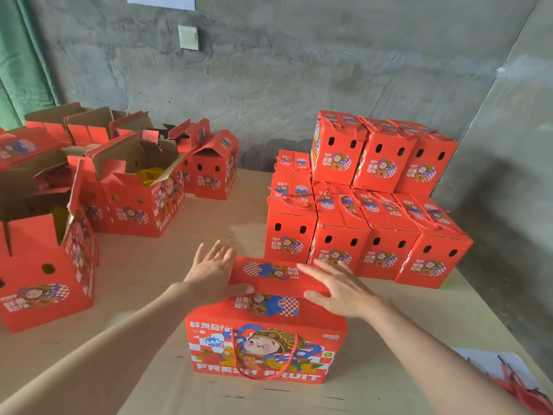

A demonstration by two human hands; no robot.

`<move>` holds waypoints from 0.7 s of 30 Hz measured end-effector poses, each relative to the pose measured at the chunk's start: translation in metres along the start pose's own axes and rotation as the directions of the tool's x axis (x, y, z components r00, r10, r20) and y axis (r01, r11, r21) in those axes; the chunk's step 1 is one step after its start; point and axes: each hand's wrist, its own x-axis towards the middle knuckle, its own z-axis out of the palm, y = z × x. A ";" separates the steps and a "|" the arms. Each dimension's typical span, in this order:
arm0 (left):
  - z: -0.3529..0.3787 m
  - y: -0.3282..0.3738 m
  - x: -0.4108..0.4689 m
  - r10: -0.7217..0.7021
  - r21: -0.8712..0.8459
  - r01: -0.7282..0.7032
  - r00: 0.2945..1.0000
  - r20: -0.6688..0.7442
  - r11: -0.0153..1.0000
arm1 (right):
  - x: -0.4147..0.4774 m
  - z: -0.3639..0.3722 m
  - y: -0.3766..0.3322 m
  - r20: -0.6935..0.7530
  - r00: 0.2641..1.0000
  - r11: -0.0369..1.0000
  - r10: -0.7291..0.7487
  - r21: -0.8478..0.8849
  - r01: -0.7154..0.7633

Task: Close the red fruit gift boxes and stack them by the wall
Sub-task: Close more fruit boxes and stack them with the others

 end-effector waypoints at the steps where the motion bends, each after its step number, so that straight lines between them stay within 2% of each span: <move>1: -0.004 -0.003 0.005 0.014 -0.020 -0.013 0.999 0.047 1.000 | 0.003 -0.002 -0.001 0.034 0.999 0.999 -0.014 -0.043 0.016; 3: -0.010 -0.009 0.011 0.048 -0.021 -0.046 0.996 0.081 0.999 | 0.007 -0.005 -0.002 0.049 0.998 0.996 -0.025 -0.082 0.029; 7: -0.010 -0.011 0.022 0.121 0.191 -0.141 0.987 0.109 0.972 | 0.007 -0.006 -0.003 0.015 1.000 0.997 -0.013 -0.077 0.014; 10: -0.008 -0.010 0.023 0.152 0.266 -0.169 0.985 0.083 0.949 | 0.006 -0.004 -0.006 0.008 1.000 0.997 -0.021 -0.078 0.022; 15: -0.009 -0.010 0.021 0.167 0.261 -0.190 0.980 0.107 0.946 | 0.004 -0.007 -0.010 0.051 0.998 0.995 -0.042 -0.092 0.047; 18: -0.014 -0.011 0.025 0.183 0.285 -0.219 0.972 0.148 0.933 | 0.002 -0.006 -0.013 0.040 0.998 0.995 -0.038 -0.092 0.042; 21: -0.013 -0.013 0.026 0.194 0.293 -0.225 0.972 0.132 0.929 | 0.003 -0.006 -0.014 0.033 0.999 0.996 -0.027 -0.087 0.030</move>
